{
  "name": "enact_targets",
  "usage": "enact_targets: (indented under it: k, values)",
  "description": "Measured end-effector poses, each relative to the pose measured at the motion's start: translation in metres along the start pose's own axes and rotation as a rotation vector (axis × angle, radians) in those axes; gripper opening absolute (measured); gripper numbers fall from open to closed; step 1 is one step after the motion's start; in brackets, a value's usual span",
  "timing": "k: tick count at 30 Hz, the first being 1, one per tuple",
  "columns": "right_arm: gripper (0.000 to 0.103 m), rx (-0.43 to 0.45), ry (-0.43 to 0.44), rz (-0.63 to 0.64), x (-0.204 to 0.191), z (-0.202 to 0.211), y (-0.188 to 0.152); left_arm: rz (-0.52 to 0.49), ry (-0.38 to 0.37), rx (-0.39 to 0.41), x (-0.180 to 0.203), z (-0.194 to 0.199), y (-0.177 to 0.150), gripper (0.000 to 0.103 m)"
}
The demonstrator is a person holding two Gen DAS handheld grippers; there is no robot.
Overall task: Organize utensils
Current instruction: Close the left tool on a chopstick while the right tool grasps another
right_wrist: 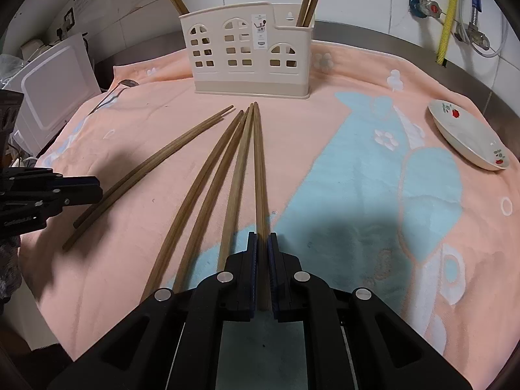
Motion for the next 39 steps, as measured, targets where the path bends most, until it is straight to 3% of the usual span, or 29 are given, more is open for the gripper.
enact_targets:
  k: [28, 39]
  values:
    - [0.007, 0.013, 0.007, -0.010, 0.000, 0.003, -0.006, 0.001, 0.026, -0.040, 0.001, -0.017, 0.003, 0.009]
    - [0.006, 0.056, -0.007, 0.003, -0.001, 0.023, 0.001, 0.003, 0.018, -0.020, 0.001, -0.001, 0.007, 0.006]
Point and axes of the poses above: each gripper's, at about its wrist camera, not at the fingertips, and z roughly against the way its jaws point, x to its right, y to its top, the point moved 5 cm from there along -z, roughly the way its jaws point, and after that the axes turned 1 degree about y, right-handed, at the moved point
